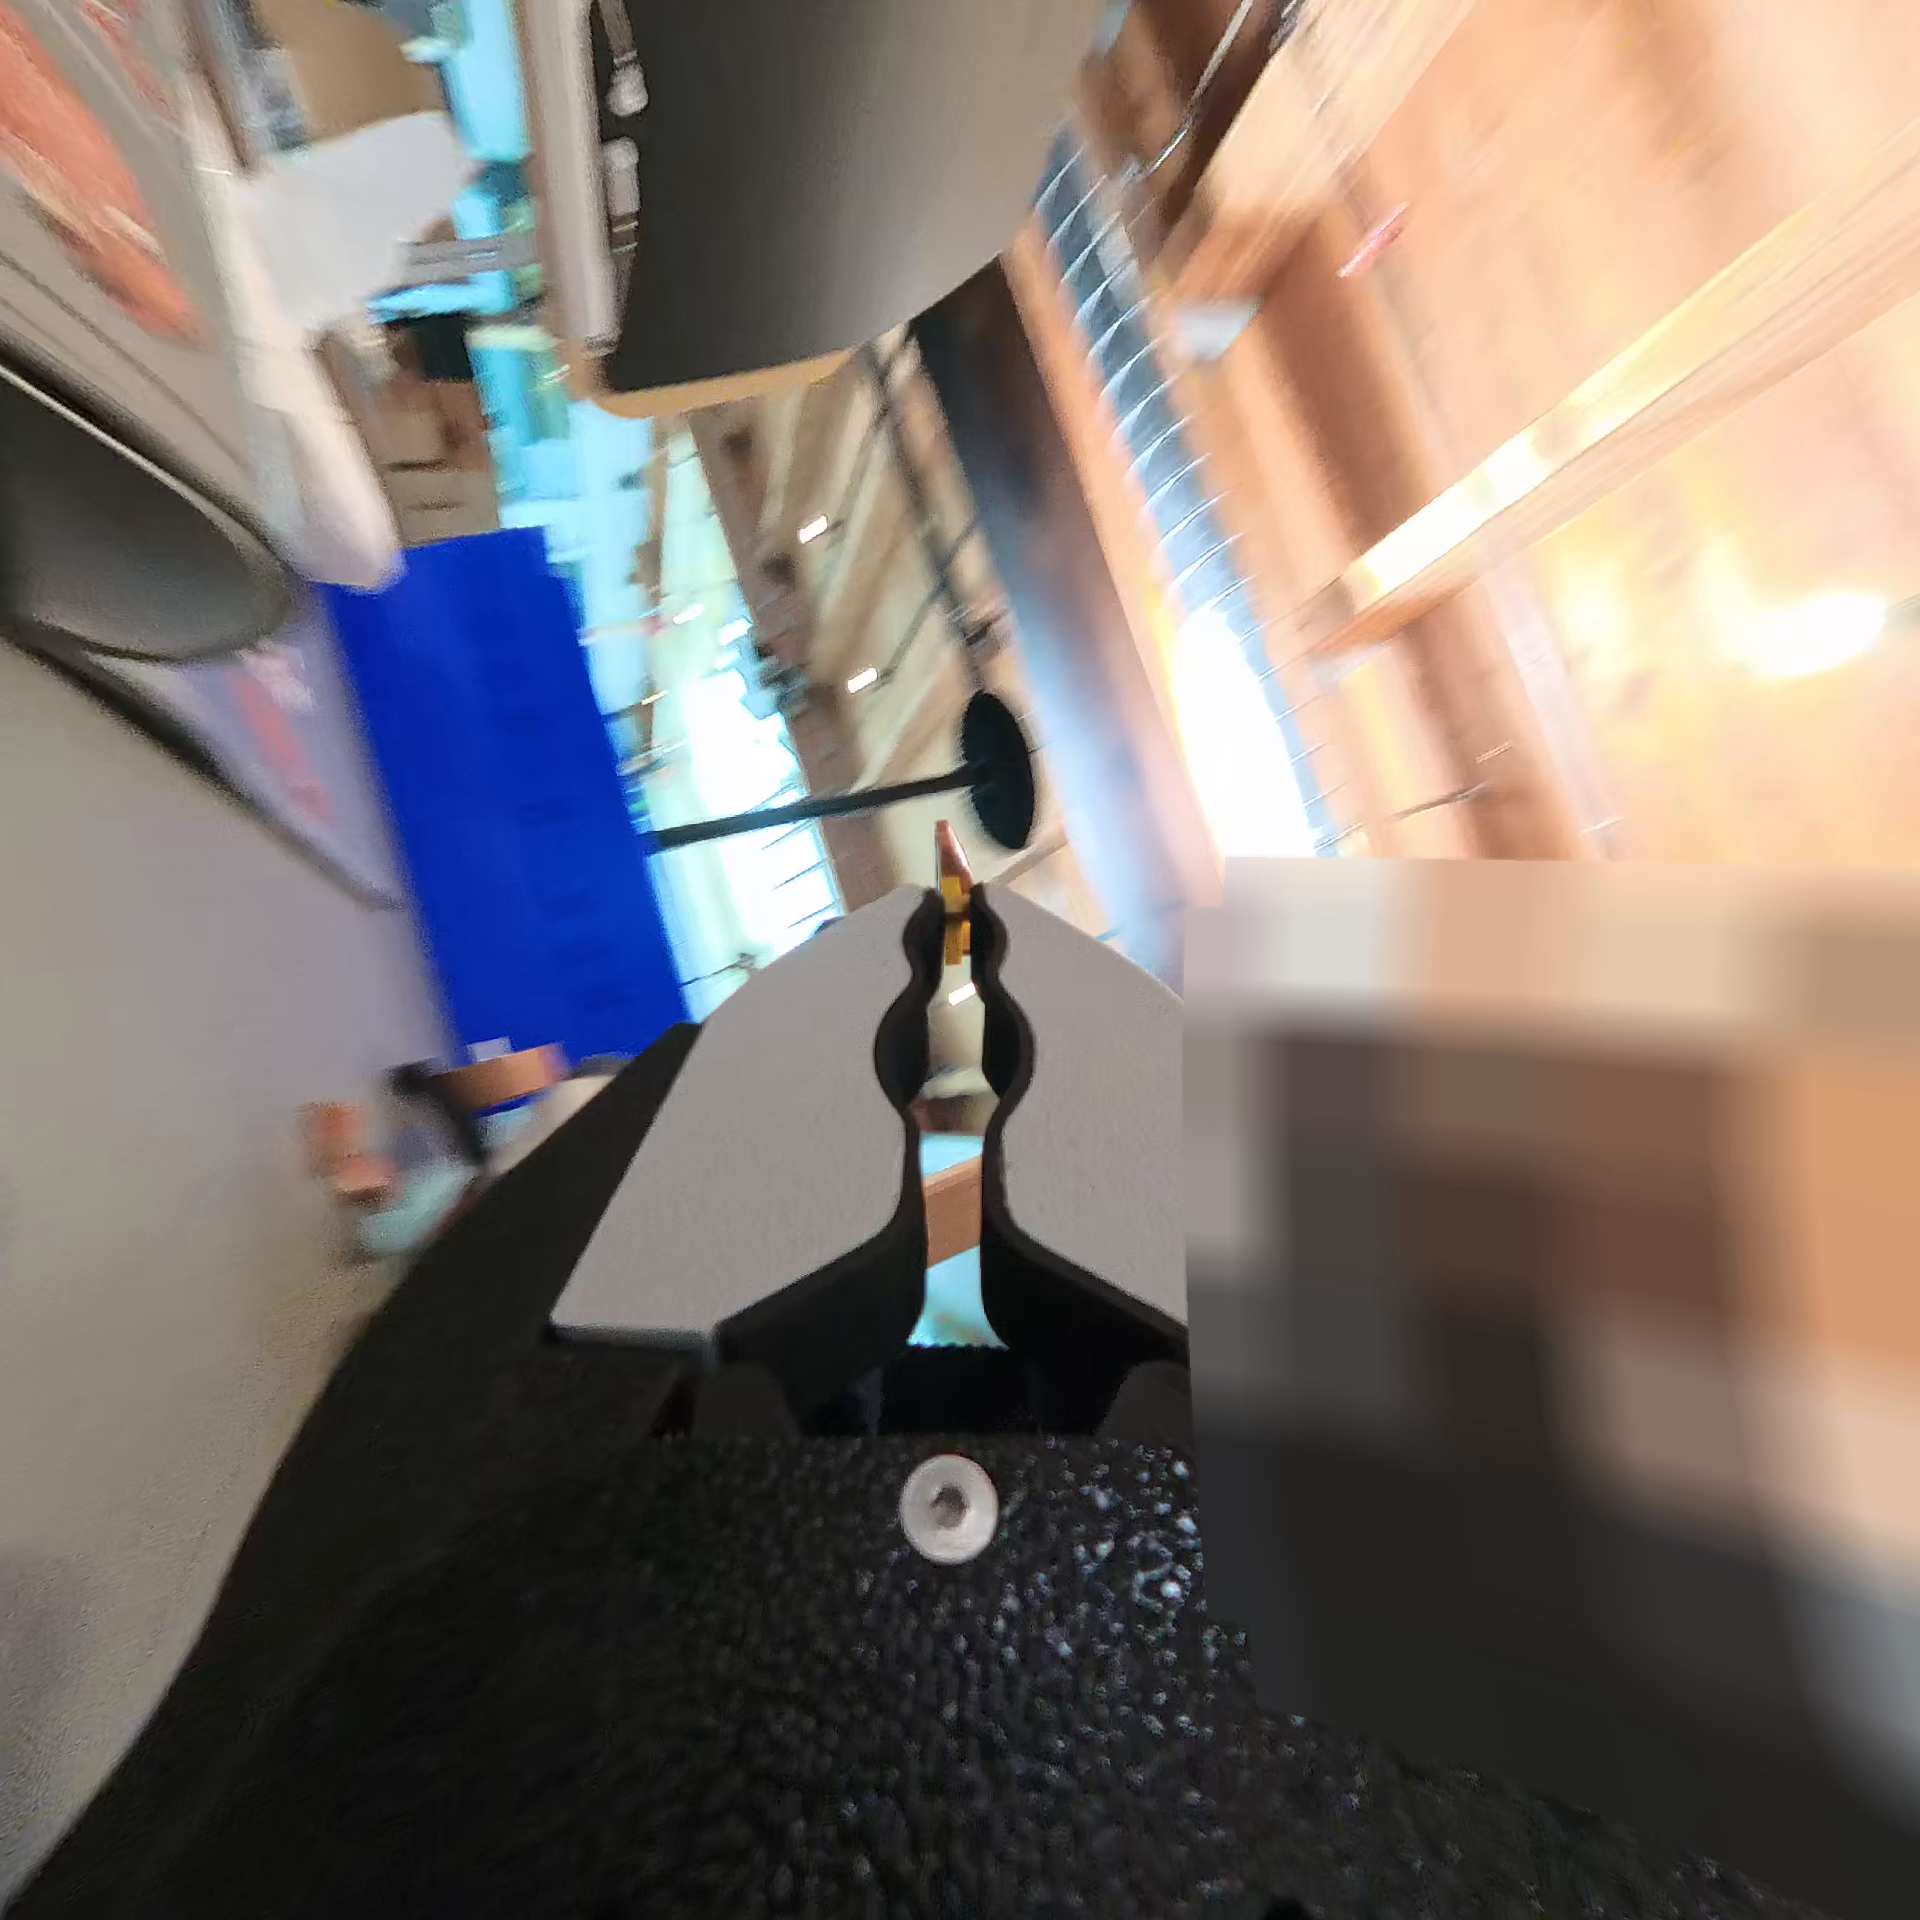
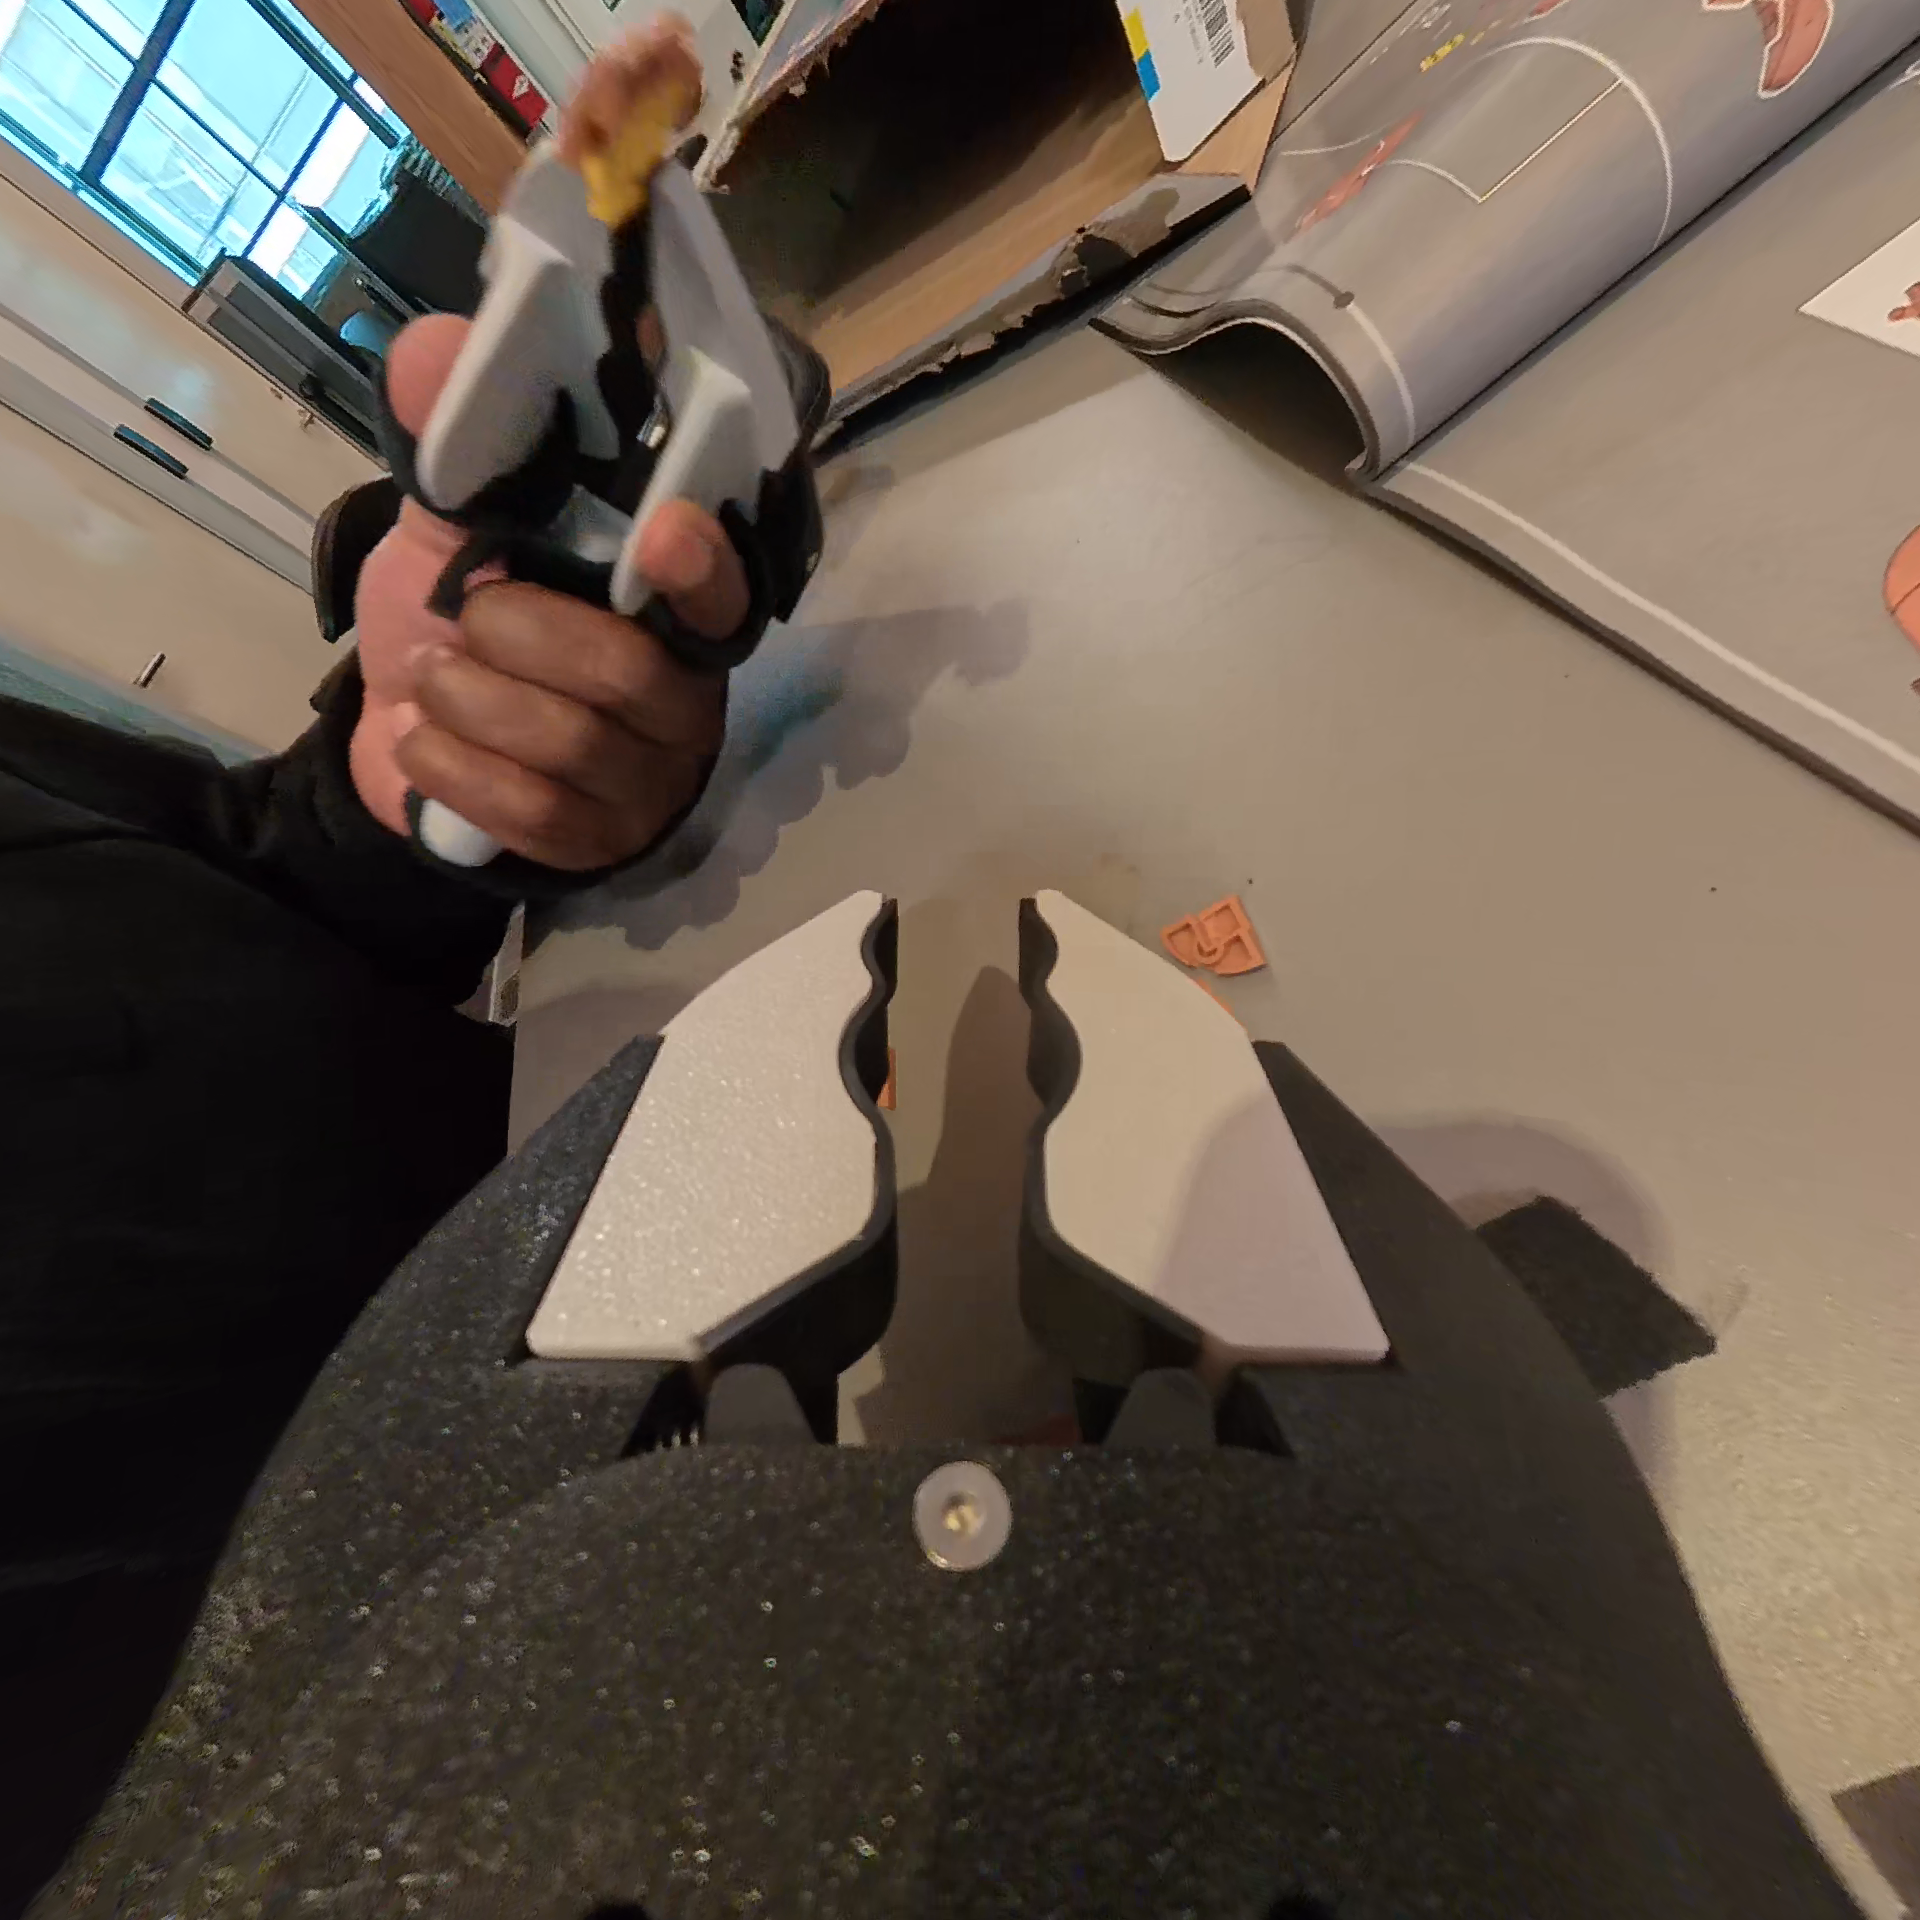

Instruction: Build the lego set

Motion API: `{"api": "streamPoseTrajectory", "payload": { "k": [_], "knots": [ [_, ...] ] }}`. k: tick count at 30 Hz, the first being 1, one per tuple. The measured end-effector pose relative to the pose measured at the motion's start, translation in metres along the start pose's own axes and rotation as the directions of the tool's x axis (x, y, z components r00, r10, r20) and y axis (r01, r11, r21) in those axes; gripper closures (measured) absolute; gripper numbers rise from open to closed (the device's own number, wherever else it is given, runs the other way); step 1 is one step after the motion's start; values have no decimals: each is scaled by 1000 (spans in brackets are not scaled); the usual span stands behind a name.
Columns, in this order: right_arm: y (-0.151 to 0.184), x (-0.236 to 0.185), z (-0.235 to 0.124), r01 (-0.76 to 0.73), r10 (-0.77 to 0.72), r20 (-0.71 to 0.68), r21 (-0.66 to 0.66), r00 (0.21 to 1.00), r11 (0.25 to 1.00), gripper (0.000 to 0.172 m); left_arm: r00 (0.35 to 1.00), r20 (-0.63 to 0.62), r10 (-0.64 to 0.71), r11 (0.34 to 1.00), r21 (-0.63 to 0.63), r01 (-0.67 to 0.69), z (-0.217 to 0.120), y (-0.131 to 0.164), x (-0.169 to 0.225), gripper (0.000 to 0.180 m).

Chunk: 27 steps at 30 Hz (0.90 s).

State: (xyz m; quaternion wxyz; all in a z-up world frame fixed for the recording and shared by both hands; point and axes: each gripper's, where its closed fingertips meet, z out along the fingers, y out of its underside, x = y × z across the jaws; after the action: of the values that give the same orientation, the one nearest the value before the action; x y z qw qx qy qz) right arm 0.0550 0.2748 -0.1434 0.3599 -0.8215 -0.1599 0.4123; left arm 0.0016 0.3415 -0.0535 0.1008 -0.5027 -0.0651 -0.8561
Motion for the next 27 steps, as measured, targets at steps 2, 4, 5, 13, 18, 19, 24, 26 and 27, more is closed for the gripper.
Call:
{"api": "streamPoseTrajectory", "payload": {
  "k": [2,4,5,13,18,19,24,26,27],
  "knots": [
    [0,0,0,-6,6,4,1,1000,1000,150,995,-84,-51,997,45,55,4,5,13,176],
    [-1,1,-1,-13,13,6,5,1000,1000,150,981,-169,-97,990,88,113,6,10,25,176],
    [-1,0,-1,-15,15,8,5,1000,1000,150,970,-211,-121,982,116,148,6,11,29,177],
    [0,2,-1,-24,24,1,1,1000,1000,149,864,-456,-216,935,158,317,6,27,46,177],
    [1,1,-1,-18,18,-4,-5,1000,1000,149,802,-546,-243,927,111,357,5,37,55,177],
    [1,1,-1,-18,17,-5,-7,1000,1000,149,789,-563,-246,926,104,363,4,38,57,177],
    [1,1,-1,-18,18,-3,-7,1000,1000,149,753,-603,-264,922,71,381,6,42,62,177],
    [1,1,-1,-18,18,-3,-8,1000,1000,149,748,-607,-268,922,63,381,7,42,62,177],
    [1,1,-1,-19,19,-2,-7,1000,1000,149,748,-606,-270,922,62,383,8,42,61,177]
  ]
}}
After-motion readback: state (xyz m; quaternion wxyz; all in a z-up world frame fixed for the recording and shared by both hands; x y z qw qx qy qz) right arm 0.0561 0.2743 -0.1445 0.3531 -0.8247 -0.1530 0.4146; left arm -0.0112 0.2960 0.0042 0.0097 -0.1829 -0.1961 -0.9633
